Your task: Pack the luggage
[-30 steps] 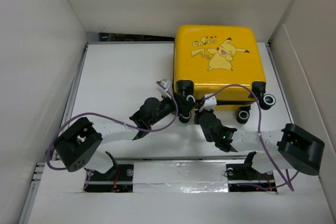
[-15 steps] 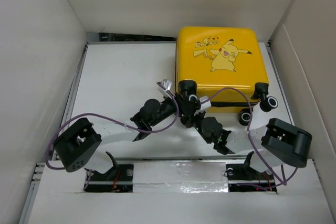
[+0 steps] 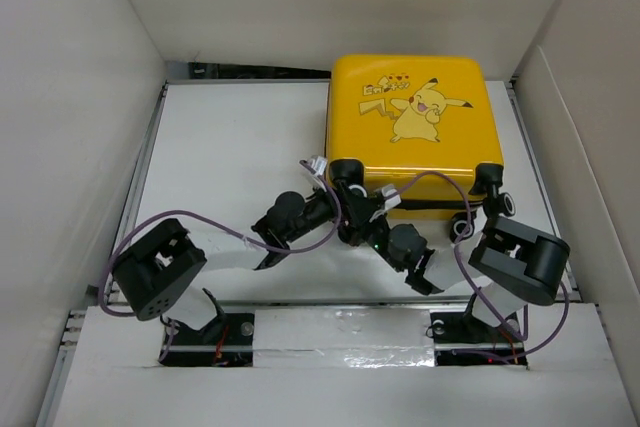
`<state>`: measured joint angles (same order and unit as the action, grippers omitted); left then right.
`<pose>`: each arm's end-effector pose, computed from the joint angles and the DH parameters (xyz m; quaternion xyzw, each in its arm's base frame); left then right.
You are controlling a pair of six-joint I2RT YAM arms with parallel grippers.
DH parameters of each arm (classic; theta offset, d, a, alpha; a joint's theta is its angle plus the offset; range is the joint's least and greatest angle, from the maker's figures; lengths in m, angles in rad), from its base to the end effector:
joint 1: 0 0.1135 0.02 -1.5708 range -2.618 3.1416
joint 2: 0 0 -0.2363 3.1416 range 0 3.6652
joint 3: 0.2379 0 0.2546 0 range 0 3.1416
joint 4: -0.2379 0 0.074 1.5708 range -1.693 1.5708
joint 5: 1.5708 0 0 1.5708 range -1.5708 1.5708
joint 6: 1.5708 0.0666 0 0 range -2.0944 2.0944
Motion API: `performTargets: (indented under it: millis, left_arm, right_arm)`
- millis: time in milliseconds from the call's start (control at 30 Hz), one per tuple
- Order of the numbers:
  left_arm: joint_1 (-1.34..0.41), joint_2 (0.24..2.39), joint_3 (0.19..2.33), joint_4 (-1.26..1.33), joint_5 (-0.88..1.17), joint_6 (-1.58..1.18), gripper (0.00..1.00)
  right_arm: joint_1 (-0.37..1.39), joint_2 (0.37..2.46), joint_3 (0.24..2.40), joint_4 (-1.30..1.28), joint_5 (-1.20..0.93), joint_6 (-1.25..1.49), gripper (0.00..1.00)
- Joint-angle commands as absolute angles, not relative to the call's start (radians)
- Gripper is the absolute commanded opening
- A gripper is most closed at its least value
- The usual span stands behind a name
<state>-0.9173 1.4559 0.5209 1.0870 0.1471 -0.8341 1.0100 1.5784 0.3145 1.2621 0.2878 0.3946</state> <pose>0.1907 -0.2651 0.2060 0.0827 0.6467 -0.6118 0.4479 0.1711 0.2369 0.1318 -0.1156 0.6982 0.3742 0.5993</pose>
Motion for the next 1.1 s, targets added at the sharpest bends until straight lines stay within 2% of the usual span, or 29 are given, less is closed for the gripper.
performTargets:
  millis: [0,33,100,133,233,400,467,500,533,567,633,733,900,1067]
  left_arm:
    - [-0.988,1.349,0.56,1.479,0.511,-0.846,0.98]
    - [-0.97,1.306,0.54,1.417,0.493,-0.815,0.99]
    - [-0.939,1.2,0.497,1.25,0.389,-0.728,0.99]
    - [-0.928,1.086,0.491,1.082,0.34,-0.631,0.99]
    - [-0.928,0.896,0.494,0.838,0.107,-0.501,0.99]
    - [-0.888,0.662,0.488,0.622,-0.058,-0.442,0.99]
    - [-0.879,0.618,0.448,0.568,-0.165,-0.466,0.84]
    - [-0.868,0.597,0.43,0.545,-0.187,-0.482,0.73]
    - [-0.856,0.594,0.411,0.514,-0.196,-0.495,0.46]
    - [-0.856,0.595,0.366,0.508,-0.186,-0.508,0.36]
    - [-0.856,0.62,0.318,0.514,-0.158,-0.534,0.2]
    - [-0.856,0.676,0.246,0.537,-0.115,-0.554,0.08]
    - [-0.87,0.773,0.161,0.69,-0.029,-0.555,0.06]
    - [-0.903,0.876,0.179,0.807,-0.008,-0.516,0.27]
  right_arm:
    - [1.028,1.608,0.396,1.479,0.057,0.5,0.04]
    - [1.028,1.592,0.384,1.415,0.073,0.502,0.23]
    - [1.028,1.54,0.344,1.349,0.115,0.491,0.43]
    - [1.028,1.525,0.325,1.31,0.138,0.502,0.56]
    - [1.019,1.462,0.267,1.223,0.207,0.508,0.76]
    - [1.019,1.362,0.255,1.019,0.221,0.5,0.87]
    - [1.028,1.298,0.256,0.912,0.229,0.505,0.92]
    - [1.028,1.273,0.265,0.86,0.229,0.503,0.92]
    - [1.041,1.219,0.276,0.742,0.23,0.497,0.95]
    - [1.042,1.191,0.3,0.676,0.253,0.495,0.96]
    - [1.066,1.131,0.321,0.562,0.264,0.492,0.98]
    - [1.089,0.987,0.348,0.379,0.285,0.489,1.0]
    - [1.089,0.824,0.429,0.166,0.307,0.485,1.0]
    - [1.089,0.9,0.544,0.143,0.362,0.437,1.0]
